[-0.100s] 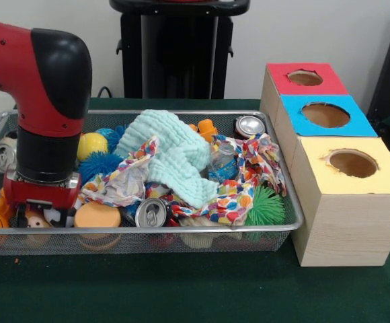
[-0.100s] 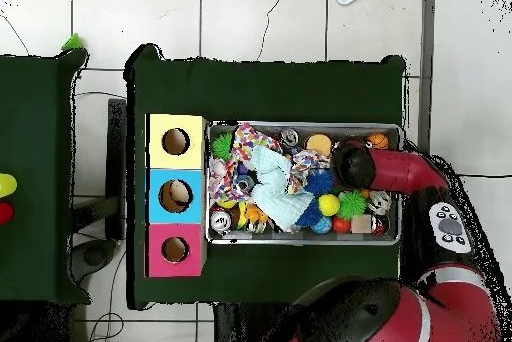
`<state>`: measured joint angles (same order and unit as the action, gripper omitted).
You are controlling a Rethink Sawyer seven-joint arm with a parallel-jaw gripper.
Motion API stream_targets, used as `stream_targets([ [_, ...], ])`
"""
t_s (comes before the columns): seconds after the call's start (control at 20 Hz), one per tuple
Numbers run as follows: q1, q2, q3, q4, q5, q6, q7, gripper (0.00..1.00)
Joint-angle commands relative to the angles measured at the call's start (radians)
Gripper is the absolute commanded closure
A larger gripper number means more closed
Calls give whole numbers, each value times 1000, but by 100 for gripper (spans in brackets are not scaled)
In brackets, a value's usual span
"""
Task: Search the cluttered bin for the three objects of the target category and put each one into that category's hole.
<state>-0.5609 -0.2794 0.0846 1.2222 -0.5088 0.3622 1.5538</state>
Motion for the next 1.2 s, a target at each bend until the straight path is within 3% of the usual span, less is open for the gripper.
stream_targets([
  [0.05,50,152,-74,46,-93,202,-53,0],
  [1.05,159,199,-210,-40,-84,388,-93,0],
  [1.1,166,203,-222,-42,-72,383,-61,100],
  [1.2,168,206,-223,-46,-71,392,-69,100],
])
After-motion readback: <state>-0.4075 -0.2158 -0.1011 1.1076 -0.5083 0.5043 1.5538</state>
